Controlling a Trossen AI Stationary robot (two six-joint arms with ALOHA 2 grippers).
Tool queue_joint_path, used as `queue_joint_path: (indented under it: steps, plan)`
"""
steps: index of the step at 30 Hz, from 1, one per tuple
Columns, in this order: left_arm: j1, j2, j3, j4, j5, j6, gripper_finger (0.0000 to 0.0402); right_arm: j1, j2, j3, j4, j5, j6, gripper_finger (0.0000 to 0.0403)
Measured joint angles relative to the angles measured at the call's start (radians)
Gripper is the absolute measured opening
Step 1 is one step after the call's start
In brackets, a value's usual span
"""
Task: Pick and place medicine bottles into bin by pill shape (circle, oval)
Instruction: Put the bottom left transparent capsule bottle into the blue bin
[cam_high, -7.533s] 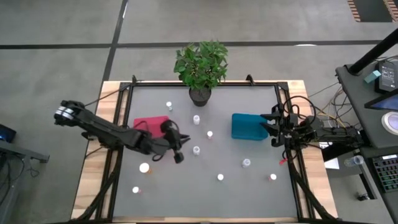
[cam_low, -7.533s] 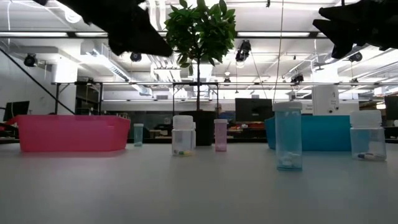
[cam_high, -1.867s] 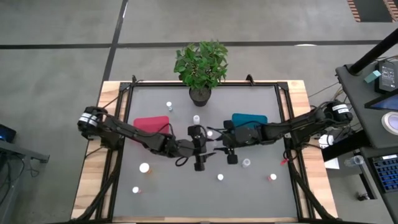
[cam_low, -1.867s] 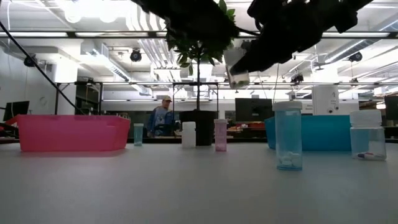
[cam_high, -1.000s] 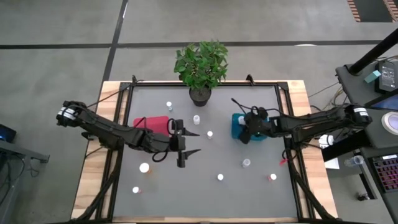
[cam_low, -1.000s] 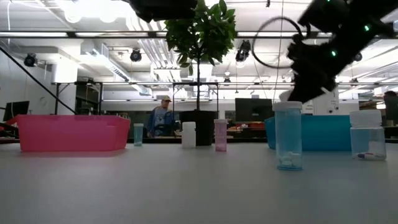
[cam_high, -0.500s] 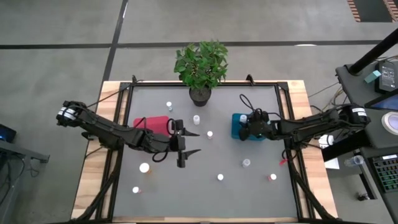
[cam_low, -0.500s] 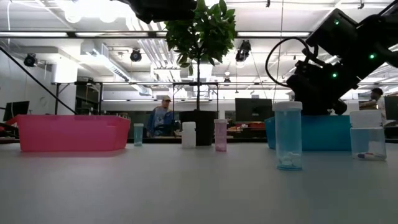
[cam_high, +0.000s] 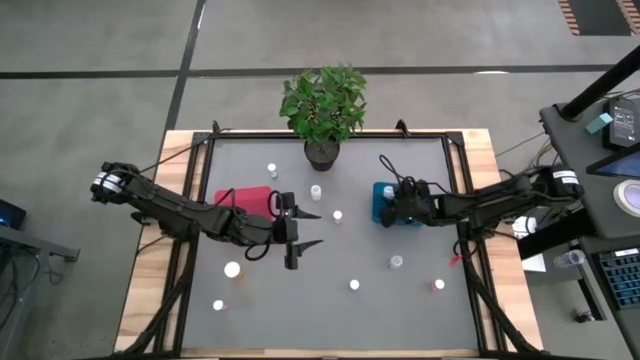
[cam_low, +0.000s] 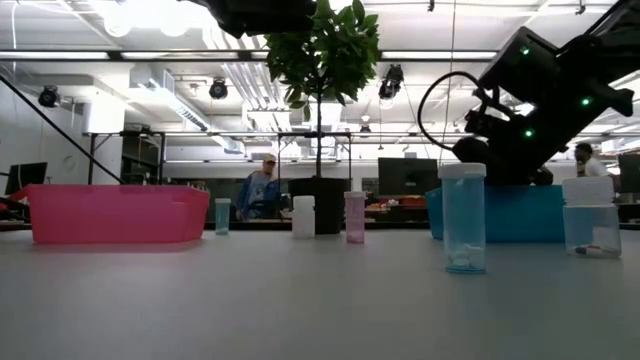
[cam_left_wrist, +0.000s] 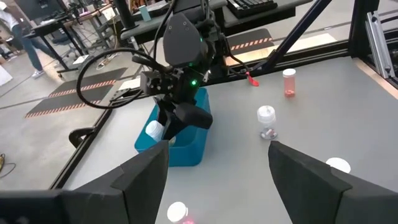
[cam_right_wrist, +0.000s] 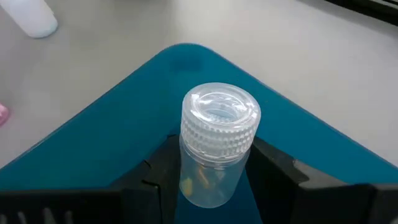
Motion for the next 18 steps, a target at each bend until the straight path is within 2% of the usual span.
queue_joint_path:
  steps: [14,18]
  plan:
    - [0.0,0.001,-0.001,-0.002,0.0,0.0,0.0255,0.0,0.078,0.032,-0.007,-0.006,0.0,0.0149]
    - [0.0,0.001,-0.002,-0.009,0.0,0.0,0.0255,0.0,0.078,0.032,-0.007,-0.009,0.0,0.0163]
